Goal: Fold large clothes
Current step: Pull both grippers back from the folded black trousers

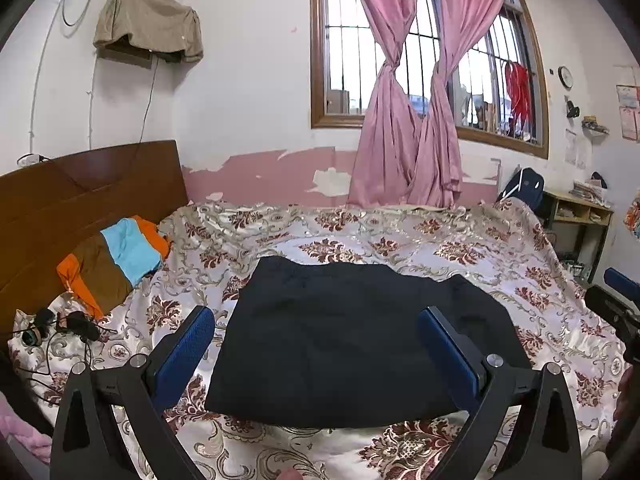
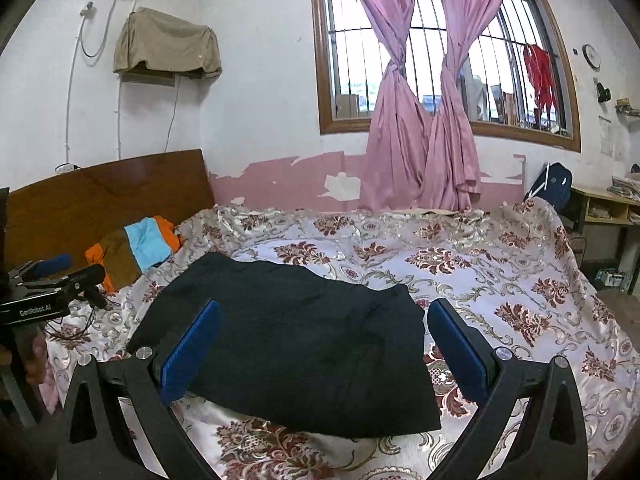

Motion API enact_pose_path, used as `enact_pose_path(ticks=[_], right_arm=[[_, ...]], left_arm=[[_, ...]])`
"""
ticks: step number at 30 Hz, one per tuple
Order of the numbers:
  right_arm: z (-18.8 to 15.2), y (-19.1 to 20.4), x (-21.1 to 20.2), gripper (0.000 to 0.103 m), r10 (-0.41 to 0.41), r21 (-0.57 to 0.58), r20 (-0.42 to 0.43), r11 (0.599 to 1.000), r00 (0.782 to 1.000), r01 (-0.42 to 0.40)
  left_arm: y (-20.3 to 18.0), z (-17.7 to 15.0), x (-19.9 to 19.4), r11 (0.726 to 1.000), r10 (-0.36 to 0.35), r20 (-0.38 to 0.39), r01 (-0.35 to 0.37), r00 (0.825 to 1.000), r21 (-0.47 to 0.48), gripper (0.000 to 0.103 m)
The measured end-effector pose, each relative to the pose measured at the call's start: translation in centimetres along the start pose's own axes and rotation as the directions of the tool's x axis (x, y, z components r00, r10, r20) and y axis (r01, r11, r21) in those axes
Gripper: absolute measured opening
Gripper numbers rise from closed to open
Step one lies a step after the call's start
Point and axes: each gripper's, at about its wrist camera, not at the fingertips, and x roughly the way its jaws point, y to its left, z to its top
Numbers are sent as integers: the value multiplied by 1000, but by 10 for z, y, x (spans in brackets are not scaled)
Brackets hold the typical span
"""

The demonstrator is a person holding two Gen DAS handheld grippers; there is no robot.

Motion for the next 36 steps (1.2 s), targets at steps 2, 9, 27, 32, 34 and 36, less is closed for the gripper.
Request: enact_pose_path(ticks=[2,9,27,32,34,36], right_arm=[[-3,3,-10,101,3,2,18,1000,1000,-3],[-12,8,-40,102,-4,11,78,1000,997,3],[-55,27,-82,102,-22,18,147,1000,989,19],[-66,33,-86,102,-23,39,151,999,988,18],[-71,34,-86,102,-15,45,145,999,989,9],[-77,37,-85,102,-15,47,136,999,991,9]], left_arm=[[-1,-2,-9,1000,-7,19,7,1000,1,102],[-13,-12,-41,999,-11,101,7,995,31,103],[-8,-72,-85,1000,-10,139,12,990,-14,103],[-3,-82,-88,1000,6,126,-3,992,-19,103],[-2,-88,-89,1000,21,120,-20,993,-12,103],[-2,-94,-89,999,32,115,-31,993,-8,103]])
